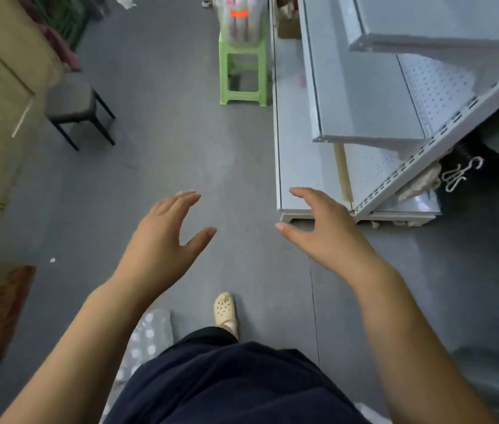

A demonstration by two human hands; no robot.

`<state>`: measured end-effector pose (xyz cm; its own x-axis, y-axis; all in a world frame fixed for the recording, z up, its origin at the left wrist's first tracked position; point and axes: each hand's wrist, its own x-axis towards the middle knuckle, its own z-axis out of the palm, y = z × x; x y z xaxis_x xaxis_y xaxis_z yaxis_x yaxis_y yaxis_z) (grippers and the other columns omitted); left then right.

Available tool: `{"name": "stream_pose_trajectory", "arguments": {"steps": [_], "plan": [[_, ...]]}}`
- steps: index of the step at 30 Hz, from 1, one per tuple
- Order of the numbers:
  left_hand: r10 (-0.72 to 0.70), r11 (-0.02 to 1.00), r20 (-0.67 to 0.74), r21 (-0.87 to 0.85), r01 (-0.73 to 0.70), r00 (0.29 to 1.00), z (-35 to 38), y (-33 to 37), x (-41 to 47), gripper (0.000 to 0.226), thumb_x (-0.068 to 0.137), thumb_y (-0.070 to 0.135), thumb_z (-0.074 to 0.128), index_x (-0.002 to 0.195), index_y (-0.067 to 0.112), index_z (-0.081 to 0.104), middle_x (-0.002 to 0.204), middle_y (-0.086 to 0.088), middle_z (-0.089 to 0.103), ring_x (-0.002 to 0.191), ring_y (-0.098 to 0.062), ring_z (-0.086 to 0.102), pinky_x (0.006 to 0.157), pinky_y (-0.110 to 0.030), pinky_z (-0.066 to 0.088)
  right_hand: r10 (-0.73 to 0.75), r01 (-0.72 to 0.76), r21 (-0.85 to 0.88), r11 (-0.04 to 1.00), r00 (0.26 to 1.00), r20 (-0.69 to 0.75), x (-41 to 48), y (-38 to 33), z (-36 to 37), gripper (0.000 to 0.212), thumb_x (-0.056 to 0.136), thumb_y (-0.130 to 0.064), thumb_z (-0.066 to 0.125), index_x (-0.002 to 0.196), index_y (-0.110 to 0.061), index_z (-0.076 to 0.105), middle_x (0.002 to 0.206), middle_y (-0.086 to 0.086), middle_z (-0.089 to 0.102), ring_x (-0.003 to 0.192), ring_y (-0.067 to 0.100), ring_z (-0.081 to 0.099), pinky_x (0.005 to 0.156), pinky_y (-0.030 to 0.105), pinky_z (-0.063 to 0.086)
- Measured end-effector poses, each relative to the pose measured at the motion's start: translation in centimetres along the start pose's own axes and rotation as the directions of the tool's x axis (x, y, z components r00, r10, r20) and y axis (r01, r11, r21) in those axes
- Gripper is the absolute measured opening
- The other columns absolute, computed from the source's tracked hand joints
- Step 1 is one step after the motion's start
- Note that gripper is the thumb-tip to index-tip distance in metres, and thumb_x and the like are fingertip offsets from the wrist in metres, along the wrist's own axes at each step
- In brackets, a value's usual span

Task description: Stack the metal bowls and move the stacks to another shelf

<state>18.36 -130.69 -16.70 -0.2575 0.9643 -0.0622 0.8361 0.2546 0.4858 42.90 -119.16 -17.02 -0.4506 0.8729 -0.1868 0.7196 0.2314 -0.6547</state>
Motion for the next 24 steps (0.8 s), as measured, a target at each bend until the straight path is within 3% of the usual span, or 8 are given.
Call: {"name": "stream_pose_trajectory", "arguments": {"steps": [10, 24], "plan": [[-0.043, 0.998, -0.019, -0.039, 0.042, 0.999, -6.3, -5.9, 15.8, 0.066, 0.094, 0.050, 0.065, 0.151, 0.025, 0.044, 0.155, 0.008, 0.047, 0.146, -0.014, 0.038, 0.116, -0.032, 0.031, -0.048, 0.048, -0.009, 0.999, 0.999, 0.006, 18.3, -7.0, 0.3, 0.067, 0.093, -0.042, 0.073, 0.152, -0.026, 0.045, 0.154, -0.009, 0.047, 0.144, 0.010, 0.039, 0.104, 0.013, 0.024], [-0.112, 0.992, -0.134, -0.080, 0.102, 0.985, -10.3, -6.5, 41.4, 0.069, 0.091, 0.051, 0.067, 0.151, 0.024, 0.044, 0.155, 0.006, 0.048, 0.147, -0.015, 0.038, 0.119, -0.037, 0.033, -0.149, 0.152, -0.019, 0.988, 0.984, 0.092, 45.8, -9.7, -6.1, 0.078, 0.092, -0.045, 0.073, 0.158, -0.029, 0.036, 0.160, -0.010, 0.040, 0.149, 0.011, 0.034, 0.110, 0.019, 0.025]]}}
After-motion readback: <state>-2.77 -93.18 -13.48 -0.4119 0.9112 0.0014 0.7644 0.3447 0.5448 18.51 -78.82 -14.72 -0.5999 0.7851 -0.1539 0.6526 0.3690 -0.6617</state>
